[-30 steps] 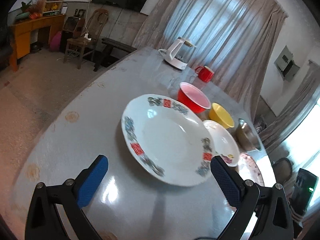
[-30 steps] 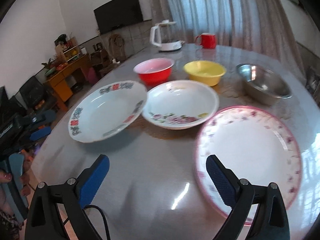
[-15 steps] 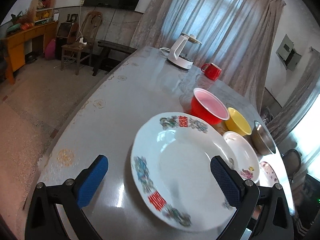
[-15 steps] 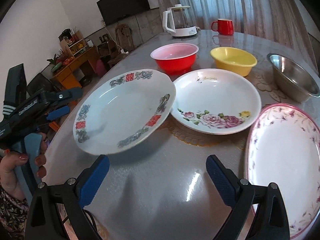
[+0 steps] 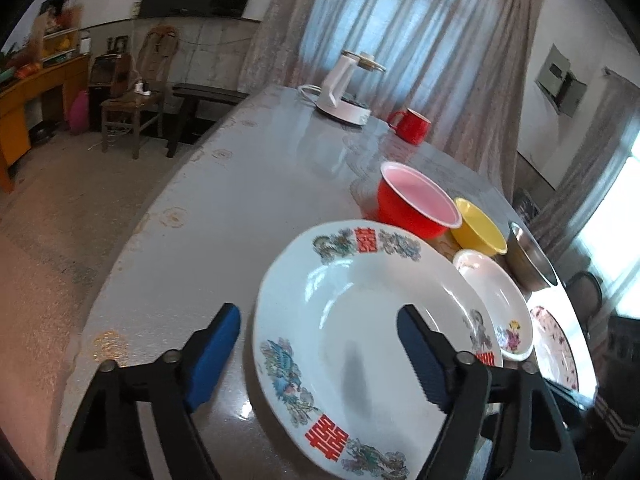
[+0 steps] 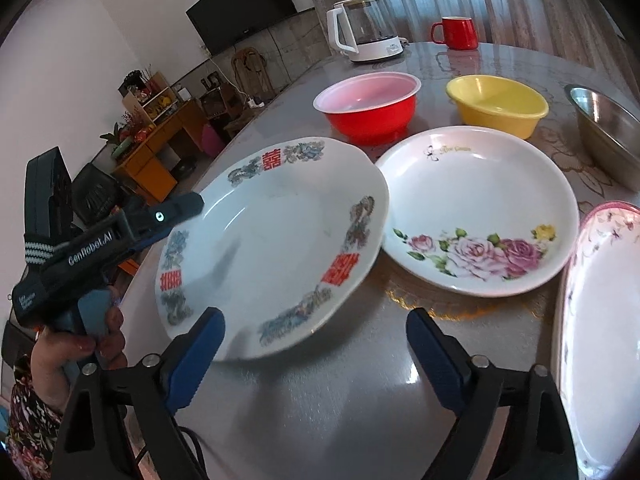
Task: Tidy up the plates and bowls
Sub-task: 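Reach both grippers to the rim of the red-character white plate and close, then lift the red-character plate with both grippers and carry it toward the pink-rimmed plate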
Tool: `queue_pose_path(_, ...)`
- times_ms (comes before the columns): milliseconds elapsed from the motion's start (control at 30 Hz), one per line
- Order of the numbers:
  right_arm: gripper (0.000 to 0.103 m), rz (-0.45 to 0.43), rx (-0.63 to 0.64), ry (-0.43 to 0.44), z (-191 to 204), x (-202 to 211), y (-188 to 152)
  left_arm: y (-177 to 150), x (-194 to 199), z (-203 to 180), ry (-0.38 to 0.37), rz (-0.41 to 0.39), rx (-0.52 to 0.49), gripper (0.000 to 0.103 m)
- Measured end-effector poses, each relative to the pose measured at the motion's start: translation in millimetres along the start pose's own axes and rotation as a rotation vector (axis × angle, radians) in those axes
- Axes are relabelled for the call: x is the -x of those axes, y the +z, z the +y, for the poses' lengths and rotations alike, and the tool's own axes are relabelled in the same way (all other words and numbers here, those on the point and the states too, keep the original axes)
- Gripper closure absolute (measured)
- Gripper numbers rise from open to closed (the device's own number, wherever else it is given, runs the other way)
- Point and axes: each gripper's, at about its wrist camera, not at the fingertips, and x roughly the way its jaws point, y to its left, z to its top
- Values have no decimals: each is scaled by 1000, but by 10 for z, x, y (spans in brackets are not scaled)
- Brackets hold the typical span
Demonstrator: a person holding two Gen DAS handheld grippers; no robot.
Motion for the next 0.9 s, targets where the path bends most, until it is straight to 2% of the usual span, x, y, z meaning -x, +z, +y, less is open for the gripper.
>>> queue_pose_path(67,12,1,5,-7,25,-44,15,-13,-35,-24,-6,10,-21,29)
queue_pose_path(233,19,12,26,-21,46,-139,44,-27,-106,-34,-14,24,-45,30)
queue_pose_path(300,22,16,23,-19,43,-168,56,-24,-137,-25,-15,35,-49,34)
queue_pose_path(433,38,10,51,-30,68,-212,69,-49,-160,-12,-6,48,-64,41)
queue_pose_path(533,45,6,75,-34,103,-250,83,-75,-179,-6,10,58,-76,48)
queue_pose_path(600,50,2,89,-32,122,-262,82,-94,-204,6,23,73,-83,58)
queue_pose_path(667,57,-1,109,-33,154,-270,83,-115,-216,13,23,78,-89,60)
queue_pose_path(900,58,-11,123,-35,143,-293,84,-134,-219,8,29,81,-105,62)
